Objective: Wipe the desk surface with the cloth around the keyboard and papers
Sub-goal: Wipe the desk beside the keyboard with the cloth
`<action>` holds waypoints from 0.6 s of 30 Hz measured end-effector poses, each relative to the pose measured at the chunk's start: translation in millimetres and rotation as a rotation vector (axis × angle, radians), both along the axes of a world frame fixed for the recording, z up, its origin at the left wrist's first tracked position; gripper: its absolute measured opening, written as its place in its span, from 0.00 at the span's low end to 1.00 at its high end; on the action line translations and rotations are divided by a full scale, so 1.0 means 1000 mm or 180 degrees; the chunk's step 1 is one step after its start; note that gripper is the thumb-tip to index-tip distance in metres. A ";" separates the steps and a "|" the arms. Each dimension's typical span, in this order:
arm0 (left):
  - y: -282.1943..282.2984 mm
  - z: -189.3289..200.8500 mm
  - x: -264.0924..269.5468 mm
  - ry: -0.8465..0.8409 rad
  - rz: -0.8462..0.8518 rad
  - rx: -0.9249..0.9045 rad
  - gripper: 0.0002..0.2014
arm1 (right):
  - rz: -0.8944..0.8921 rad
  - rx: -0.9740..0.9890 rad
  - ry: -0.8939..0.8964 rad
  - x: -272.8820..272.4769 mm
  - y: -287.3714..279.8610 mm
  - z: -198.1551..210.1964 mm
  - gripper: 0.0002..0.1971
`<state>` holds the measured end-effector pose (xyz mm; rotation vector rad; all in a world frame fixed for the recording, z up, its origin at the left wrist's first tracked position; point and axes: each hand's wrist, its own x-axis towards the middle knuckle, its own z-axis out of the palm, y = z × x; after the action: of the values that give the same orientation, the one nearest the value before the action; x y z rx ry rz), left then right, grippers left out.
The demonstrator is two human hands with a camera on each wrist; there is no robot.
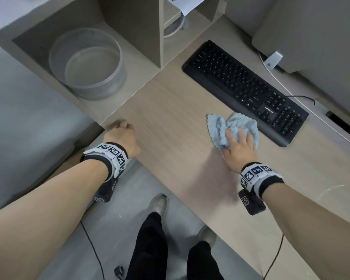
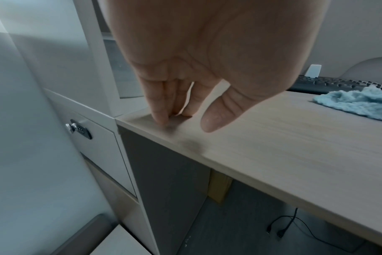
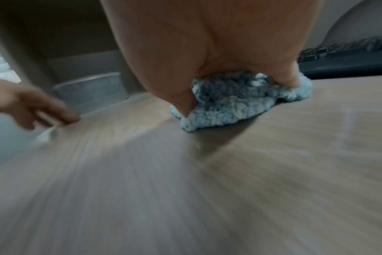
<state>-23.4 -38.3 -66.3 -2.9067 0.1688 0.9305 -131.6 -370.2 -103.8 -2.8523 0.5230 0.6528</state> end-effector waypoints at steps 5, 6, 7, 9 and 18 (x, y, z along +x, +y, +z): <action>0.005 0.004 0.009 -0.0013 -0.0147 -0.0072 0.24 | -0.0302 0.0068 -0.0065 0.057 0.035 0.002 0.35; 0.006 0.004 0.010 -0.0009 -0.0149 -0.0084 0.23 | -0.0125 0.0054 -0.0145 0.060 0.041 0.001 0.37; 0.007 0.003 0.009 -0.0014 -0.0147 -0.0098 0.23 | 0.0097 0.0057 -0.0219 0.059 0.044 -0.001 0.38; 0.008 0.001 0.009 -0.0031 -0.0144 -0.0129 0.24 | 0.0392 0.0078 -0.0294 0.050 0.036 -0.003 0.37; 0.031 -0.016 0.002 -0.0116 -0.0167 -0.0582 0.36 | -0.0076 0.0027 -0.0030 0.084 0.087 0.010 0.39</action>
<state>-21.7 -6.8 -82.1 -3.0653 0.3434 0.8980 -47.1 -282.8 -93.3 -2.8352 0.5507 0.6356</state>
